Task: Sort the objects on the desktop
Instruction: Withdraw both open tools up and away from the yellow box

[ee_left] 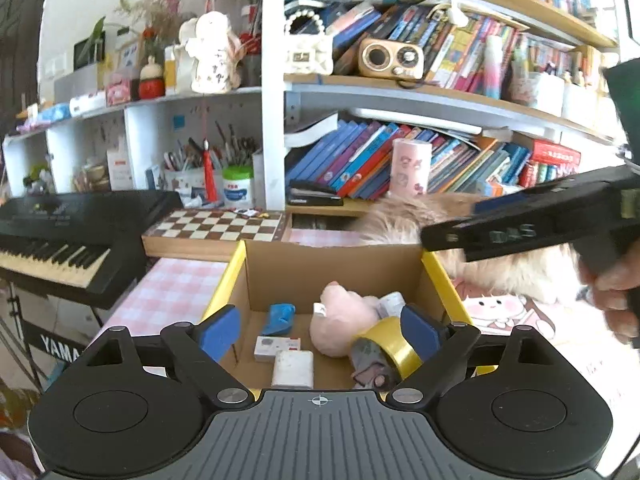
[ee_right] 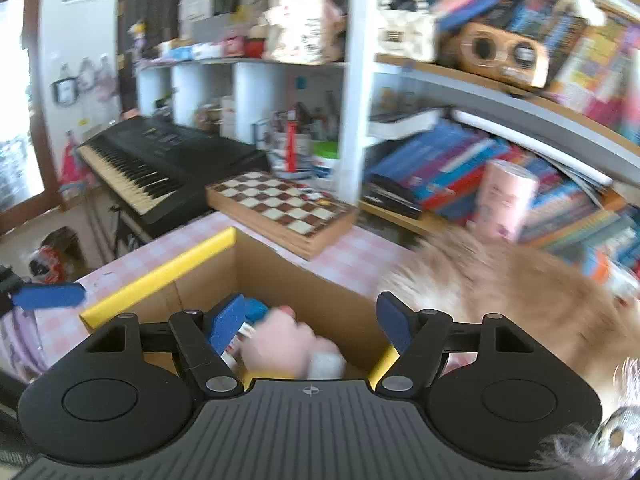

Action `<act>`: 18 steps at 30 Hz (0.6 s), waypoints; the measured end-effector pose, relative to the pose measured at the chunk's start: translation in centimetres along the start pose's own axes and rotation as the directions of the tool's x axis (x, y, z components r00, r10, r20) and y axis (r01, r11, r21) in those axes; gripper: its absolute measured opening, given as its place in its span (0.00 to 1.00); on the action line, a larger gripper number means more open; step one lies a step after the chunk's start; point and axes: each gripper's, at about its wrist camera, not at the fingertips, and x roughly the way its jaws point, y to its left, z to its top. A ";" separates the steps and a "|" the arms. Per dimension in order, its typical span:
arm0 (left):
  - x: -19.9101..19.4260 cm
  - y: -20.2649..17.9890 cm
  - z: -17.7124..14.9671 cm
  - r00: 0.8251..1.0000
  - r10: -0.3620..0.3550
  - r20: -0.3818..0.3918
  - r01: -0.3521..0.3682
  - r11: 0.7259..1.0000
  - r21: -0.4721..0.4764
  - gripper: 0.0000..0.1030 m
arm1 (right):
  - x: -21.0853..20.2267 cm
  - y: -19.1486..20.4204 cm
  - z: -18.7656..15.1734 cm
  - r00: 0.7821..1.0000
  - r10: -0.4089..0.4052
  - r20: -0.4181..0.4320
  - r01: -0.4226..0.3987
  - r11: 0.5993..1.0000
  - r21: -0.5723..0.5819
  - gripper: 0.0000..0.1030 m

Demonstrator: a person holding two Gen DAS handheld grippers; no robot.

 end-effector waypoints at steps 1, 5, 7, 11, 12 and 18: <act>-0.5 0.0 -0.2 1.000 -0.001 0.003 0.001 1.000 0.006 0.88 | -1.0 -0.1 -0.6 1.000 -0.020 0.004 0.020 1.000 0.011 0.69; -2.3 0.1 -1.4 1.000 -0.001 0.003 0.001 1.000 0.014 0.88 | -3.9 0.1 -3.1 0.996 -0.092 0.005 0.092 0.995 0.048 0.69; -3.4 0.3 -2.3 1.000 0.006 -0.002 -0.006 1.000 0.009 0.89 | -5.4 0.7 -4.7 0.992 -0.122 -0.004 0.122 0.989 0.085 0.69; -5.6 0.7 -4.1 1.000 0.016 -0.020 -0.016 1.000 0.012 0.89 | -8.0 2.9 -8.0 0.987 -0.162 -0.009 0.161 0.976 0.144 0.69; -6.2 0.7 -4.6 0.999 0.022 -0.027 -0.021 1.000 0.019 0.89 | -8.5 3.5 -8.7 0.985 -0.172 -0.011 0.171 0.973 0.152 0.69; -8.5 0.7 -7.2 0.998 0.040 -0.052 -0.037 0.998 0.051 0.89 | -12.1 6.1 -13.0 0.970 -0.242 -0.030 0.240 0.932 0.272 0.69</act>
